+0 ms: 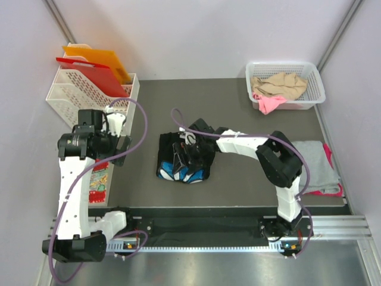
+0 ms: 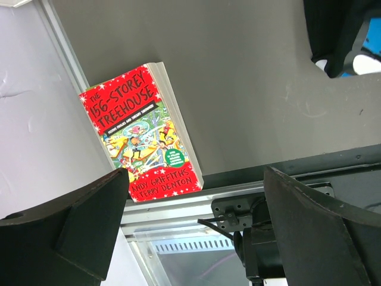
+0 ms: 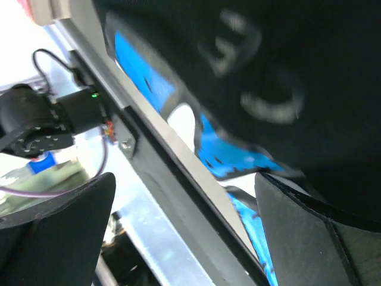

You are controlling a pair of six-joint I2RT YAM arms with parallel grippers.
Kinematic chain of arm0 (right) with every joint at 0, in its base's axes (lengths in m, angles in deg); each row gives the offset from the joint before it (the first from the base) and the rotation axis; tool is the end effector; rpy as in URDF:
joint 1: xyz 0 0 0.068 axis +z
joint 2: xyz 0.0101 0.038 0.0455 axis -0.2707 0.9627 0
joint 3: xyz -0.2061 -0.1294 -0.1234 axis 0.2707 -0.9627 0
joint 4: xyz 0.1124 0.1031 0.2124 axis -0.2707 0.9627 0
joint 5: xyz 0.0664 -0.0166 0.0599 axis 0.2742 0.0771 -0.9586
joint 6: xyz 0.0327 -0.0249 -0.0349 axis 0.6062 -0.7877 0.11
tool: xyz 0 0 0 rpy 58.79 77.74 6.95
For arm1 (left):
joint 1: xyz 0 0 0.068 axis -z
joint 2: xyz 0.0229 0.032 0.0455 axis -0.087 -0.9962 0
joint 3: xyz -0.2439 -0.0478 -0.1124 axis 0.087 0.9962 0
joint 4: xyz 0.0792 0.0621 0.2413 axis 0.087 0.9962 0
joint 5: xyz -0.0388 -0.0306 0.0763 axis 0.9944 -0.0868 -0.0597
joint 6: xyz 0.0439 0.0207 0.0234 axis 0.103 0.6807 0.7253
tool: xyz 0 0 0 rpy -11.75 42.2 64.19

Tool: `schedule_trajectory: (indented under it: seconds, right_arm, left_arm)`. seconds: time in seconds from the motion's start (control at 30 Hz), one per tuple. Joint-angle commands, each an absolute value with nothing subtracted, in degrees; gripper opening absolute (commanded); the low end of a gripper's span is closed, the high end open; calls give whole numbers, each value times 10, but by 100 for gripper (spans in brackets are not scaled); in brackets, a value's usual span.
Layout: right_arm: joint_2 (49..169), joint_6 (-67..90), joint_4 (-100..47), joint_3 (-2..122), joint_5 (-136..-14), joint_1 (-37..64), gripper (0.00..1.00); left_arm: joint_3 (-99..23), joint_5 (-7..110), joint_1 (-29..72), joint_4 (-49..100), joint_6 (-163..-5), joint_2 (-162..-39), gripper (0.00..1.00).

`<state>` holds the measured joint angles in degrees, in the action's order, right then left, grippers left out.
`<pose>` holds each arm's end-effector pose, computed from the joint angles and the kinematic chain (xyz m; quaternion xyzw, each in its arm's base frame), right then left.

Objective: Fold and stack the t-shirts
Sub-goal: Smooth out wrinkles on the folded tshirt

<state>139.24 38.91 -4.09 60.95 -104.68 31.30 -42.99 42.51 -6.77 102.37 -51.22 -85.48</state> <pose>0.2615 0.3121 0.1828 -0.1909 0.8939 0.4055 0.0002 0.1639 0.0056 0.3778 0.1597 0.9486 0.0616 0.2663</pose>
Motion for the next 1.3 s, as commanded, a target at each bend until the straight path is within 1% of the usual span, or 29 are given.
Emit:
schedule_trajectory:
  seconds: [0.0, 0.13, 0.2, 0.33, 0.43, 0.53, 0.67, 0.8, 0.97, 1.13, 1.27]
  right_arm:
    - [1423, 426, -122, 633, -1121, 318, 100]
    - [1478, 377, -56, 642, -1077, 318, 100]
    - [1479, 363, -31, 639, -1068, 318, 100]
    - [1435, 314, 16, 652, -1030, 322, 100]
    - [1413, 297, 36, 641, -1050, 323, 100]
    - [1391, 280, 70, 669, -1057, 329, 100]
    - [1383, 309, 43, 718, -1059, 334, 100]
    - [1437, 332, 29, 764, -1086, 333, 100]
    - [1507, 370, -33, 792, -1128, 333, 100]
    - [1588, 401, -78, 802, -1152, 327, 100]
    - [1632, 393, -70, 811, -1157, 324, 100]
  left_arm:
    - [-455, 451, -68, 1027, -507, -850, 99]
    - [-456, 445, -68, 1031, -503, -848, 99]
    - [-450, 442, -68, 1032, -501, -841, 99]
    - [-431, 440, -68, 1029, -499, -827, 99]
    - [-408, 450, -67, 1021, -505, -818, 99]
    - [-404, 446, -68, 1018, -504, -818, 99]
    - [-402, 451, -68, 1015, -502, -815, 99]
    - [-404, 452, -68, 1016, -507, -818, 99]
    - [-409, 444, -68, 1020, -507, -815, 99]
    - [-424, 439, -67, 1023, -502, -815, 99]
    - [-436, 439, -68, 1030, -505, -825, 99]
